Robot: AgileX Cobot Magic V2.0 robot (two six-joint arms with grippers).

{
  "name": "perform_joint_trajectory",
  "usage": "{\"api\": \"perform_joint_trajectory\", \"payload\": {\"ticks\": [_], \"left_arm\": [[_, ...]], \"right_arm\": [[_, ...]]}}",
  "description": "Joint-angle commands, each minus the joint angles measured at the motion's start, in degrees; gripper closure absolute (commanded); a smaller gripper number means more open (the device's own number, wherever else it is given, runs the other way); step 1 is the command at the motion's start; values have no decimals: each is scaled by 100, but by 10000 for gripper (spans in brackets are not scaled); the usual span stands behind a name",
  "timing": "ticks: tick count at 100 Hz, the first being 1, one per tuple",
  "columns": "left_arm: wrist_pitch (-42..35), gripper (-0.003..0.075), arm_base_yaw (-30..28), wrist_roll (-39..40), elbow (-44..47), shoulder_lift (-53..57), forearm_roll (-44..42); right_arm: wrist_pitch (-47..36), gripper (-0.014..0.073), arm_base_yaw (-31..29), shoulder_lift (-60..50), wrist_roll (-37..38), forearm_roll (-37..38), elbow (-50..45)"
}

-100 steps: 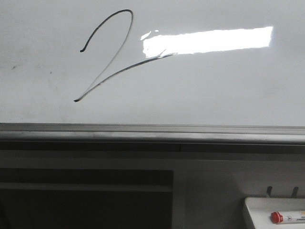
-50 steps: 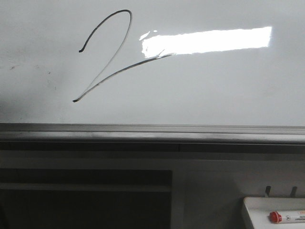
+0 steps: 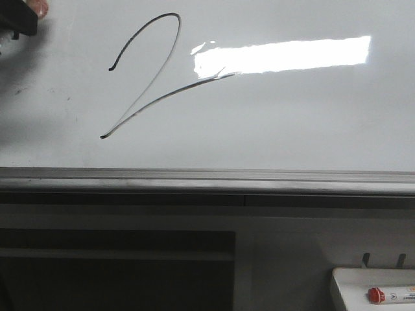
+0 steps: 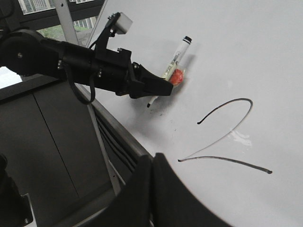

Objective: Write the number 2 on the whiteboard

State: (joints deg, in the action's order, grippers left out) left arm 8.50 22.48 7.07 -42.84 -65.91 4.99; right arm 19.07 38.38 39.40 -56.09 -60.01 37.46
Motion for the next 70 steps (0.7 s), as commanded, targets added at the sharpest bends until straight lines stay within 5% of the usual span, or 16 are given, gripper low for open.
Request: {"api": "perform_joint_trajectory", "payload": {"ticks": [1,58,70], "left_arm": [[-494,741,-20,45,-154,-83,1],[-850,739,-20,45,-154,-690,-14],[-900,663,-20,45,-154,-690,-14]], "right_arm": [[-294,669,-32,-36,4,-164,156],[-354,669,-32,15,4,-164,156],[-354,669,-32,75,4,-164,156]]}}
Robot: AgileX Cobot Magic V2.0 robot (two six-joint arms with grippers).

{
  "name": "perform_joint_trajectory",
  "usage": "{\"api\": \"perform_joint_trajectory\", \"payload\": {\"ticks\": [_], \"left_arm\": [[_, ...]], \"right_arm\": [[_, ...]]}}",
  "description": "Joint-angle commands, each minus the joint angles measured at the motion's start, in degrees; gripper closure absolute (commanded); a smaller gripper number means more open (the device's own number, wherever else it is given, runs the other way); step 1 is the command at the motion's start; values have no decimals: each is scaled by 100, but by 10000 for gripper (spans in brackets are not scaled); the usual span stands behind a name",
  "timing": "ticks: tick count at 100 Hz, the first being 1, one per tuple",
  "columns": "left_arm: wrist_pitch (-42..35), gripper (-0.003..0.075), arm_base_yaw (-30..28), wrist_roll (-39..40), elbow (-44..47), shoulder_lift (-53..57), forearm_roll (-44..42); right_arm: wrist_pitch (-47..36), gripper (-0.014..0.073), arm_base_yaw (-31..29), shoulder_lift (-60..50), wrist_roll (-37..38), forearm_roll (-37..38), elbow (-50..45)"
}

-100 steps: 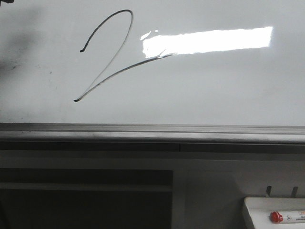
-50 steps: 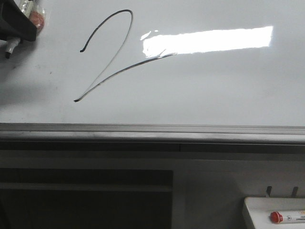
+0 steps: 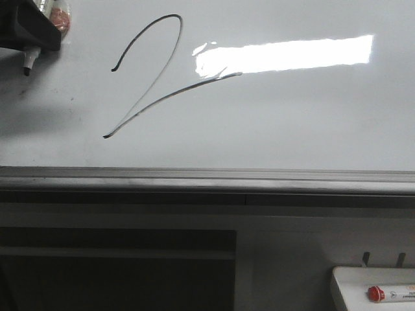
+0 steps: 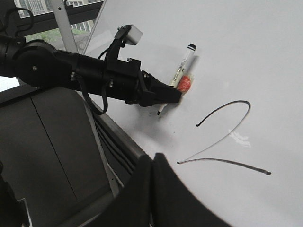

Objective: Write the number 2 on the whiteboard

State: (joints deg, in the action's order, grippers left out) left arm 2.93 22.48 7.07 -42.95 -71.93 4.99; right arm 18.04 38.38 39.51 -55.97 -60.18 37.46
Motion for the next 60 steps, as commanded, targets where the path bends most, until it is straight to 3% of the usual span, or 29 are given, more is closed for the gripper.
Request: {"api": "perform_joint_trajectory", "payload": {"ticks": [1,17,24,60], "left_arm": [[-342,645,-20,45,-143,-88,-14],[-342,386,-20,45,-143,-88,-14],[-342,313,-20,45,-143,-88,-14],[-293,258,-20,45,-143,0,-14]], "right_arm": [[-251,669,-32,62,-7,-147,156],[-251,669,-32,232,-7,-147,156],[-251,669,-32,320,-7,-147,156],[-251,669,-32,739,-7,-386,156]]}}
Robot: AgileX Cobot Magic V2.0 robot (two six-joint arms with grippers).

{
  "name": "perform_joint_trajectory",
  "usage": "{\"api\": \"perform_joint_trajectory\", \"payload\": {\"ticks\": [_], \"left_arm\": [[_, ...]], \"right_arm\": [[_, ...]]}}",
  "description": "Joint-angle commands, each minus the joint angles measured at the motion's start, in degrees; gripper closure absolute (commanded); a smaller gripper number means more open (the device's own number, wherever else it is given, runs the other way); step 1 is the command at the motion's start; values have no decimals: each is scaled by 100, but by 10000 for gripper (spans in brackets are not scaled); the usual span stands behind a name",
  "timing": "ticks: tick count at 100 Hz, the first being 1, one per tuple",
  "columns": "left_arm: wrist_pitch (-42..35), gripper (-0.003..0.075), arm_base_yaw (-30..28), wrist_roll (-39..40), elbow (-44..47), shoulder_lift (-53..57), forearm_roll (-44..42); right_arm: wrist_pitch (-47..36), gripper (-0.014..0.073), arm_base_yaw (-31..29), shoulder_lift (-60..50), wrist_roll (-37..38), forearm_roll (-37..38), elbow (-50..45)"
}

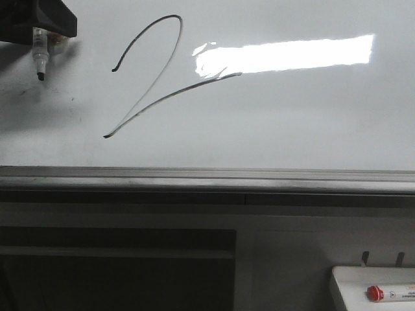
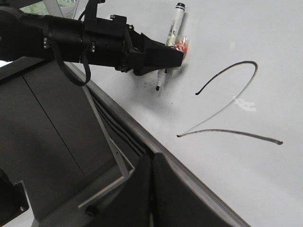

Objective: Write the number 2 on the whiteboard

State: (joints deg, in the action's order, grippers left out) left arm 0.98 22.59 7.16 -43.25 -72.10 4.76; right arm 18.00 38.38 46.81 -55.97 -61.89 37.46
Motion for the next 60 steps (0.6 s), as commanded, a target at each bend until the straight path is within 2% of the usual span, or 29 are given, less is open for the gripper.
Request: {"api": "perform_joint_trajectory", "payload": {"ticks": [1,21,36,43,58,60], "left_arm": [[-98,255,-31,37,-114,30,8],[203,244,-31,37,-114,947,-88],[886,281,-31,37,-114,1894,-476],[1361,369,-31,37,-99,2387,-621],[1857,728,-31,37,239,3634,-766],[1872,738,-31,26,317,3811,-793]], "right_arm": [[-248,669,-32,8,-7,-214,156],[-283,669,-32,-13,-111,-68,156],[-564,669,-32,-13,-152,-68,156],[-807,669,-32,-24,-224,-68,156],[-1591,664,-32,-63,-1006,-36,107],[-1754,664,-32,-63,-1059,-36,70]]}}
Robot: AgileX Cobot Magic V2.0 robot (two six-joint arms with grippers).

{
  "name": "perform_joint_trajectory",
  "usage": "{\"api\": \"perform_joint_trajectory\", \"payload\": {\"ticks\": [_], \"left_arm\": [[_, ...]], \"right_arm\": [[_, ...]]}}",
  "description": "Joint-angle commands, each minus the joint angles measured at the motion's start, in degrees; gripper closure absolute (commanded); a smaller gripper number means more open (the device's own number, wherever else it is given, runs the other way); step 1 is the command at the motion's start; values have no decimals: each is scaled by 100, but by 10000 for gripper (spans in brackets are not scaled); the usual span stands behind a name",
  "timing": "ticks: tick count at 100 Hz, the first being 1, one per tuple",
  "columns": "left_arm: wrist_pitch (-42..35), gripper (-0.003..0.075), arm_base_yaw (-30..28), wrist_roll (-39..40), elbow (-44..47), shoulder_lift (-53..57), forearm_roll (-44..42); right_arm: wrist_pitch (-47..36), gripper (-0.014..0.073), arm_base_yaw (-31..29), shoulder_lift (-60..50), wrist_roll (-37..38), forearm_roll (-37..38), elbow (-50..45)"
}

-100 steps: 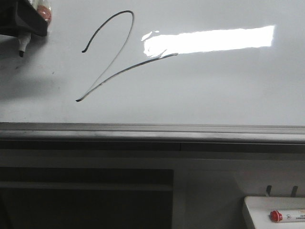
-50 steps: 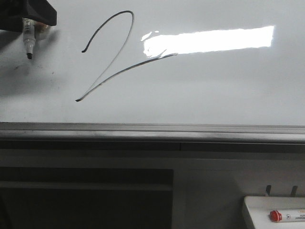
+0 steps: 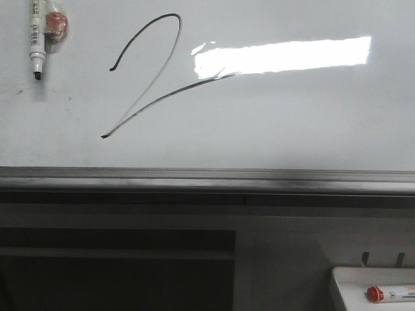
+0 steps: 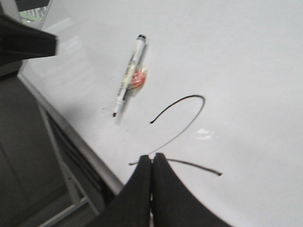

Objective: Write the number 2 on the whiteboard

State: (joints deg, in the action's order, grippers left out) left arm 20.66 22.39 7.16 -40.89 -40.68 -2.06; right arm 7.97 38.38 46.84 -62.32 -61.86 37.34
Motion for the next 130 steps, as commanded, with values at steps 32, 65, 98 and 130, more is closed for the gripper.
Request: {"api": "perform_joint_trajectory", "payload": {"ticks": [32,65,98,130], "left_arm": [[169,741,-11,26,1279,2706,-193],[169,741,-11,26,1615,3112,-193],[169,741,-11,26,1652,3122,-193],[-1780,741,-25,-1901,2418,3161,176]], "right_arm": [[-1972,664,-32,-67,-458,-450,-385],[-1985,664,-32,124,-458,-450,-409],[-1983,664,-32,372,-458,-450,-409],[-1972,664,-32,605,-458,-450,-409]]}}
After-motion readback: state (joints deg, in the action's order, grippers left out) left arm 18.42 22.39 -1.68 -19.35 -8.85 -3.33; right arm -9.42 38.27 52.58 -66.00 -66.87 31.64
